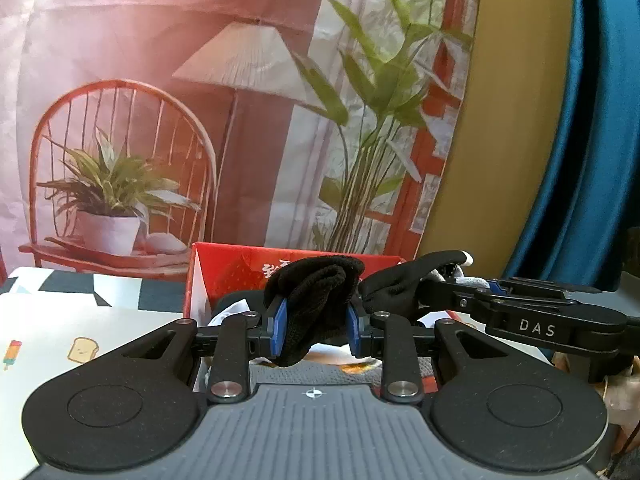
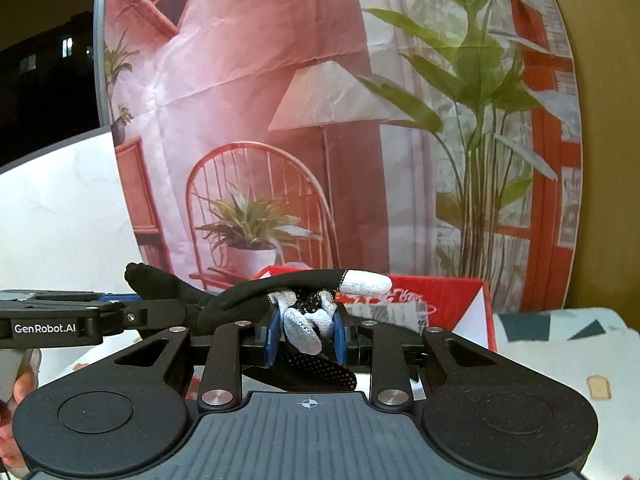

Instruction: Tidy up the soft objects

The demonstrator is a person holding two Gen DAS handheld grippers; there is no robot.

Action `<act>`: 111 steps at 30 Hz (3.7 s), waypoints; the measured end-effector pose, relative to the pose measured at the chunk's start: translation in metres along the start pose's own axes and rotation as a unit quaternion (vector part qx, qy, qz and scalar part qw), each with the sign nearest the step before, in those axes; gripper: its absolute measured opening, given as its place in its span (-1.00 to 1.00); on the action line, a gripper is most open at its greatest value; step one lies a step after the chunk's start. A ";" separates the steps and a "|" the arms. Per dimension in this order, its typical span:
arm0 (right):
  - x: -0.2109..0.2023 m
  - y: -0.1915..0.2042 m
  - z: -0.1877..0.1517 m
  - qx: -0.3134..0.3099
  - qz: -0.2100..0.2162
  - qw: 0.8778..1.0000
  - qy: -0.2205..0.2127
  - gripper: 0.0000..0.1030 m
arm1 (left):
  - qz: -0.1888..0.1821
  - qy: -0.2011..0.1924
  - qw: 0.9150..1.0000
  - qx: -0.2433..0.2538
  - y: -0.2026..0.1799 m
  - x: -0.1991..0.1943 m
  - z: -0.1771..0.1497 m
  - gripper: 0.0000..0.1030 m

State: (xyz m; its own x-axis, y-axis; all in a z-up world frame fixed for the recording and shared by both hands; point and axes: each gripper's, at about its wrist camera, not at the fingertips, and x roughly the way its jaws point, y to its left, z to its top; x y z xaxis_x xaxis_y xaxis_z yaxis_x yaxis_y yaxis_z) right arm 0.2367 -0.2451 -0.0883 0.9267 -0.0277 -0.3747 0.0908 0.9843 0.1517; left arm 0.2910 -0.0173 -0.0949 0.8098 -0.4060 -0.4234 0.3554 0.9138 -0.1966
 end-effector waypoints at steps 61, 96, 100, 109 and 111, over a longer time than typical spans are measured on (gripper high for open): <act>-0.018 -0.017 -0.047 -0.013 -0.085 0.996 -0.001 0.99 | 0.045 0.059 0.995 0.065 -0.003 -0.029 -0.027 1.00; -0.064 0.053 -0.213 -0.059 -0.059 0.988 0.129 0.99 | 0.077 0.136 0.988 0.010 0.013 -0.066 -0.158 1.00; -0.059 0.055 -0.217 -0.066 -0.068 0.985 0.143 0.99 | 0.086 0.135 0.987 0.009 0.017 -0.066 -0.160 1.00; -0.038 0.057 -0.202 -0.089 -0.090 0.974 0.187 0.99 | 0.095 0.123 0.988 -0.019 0.029 -0.061 -0.158 1.00; -0.032 0.058 -0.199 -0.096 -0.087 0.972 0.195 0.99 | 0.096 0.124 0.987 -0.022 0.030 -0.060 -0.159 1.00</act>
State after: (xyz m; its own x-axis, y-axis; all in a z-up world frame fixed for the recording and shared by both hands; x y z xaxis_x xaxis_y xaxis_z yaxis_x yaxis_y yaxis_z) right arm 0.1399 -0.1522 -0.2492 0.6914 -0.1657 -0.7033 0.1298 0.9860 -0.1048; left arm 0.1789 0.0332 -0.2160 0.7189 -0.2208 -0.6591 0.1820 0.9749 -0.1281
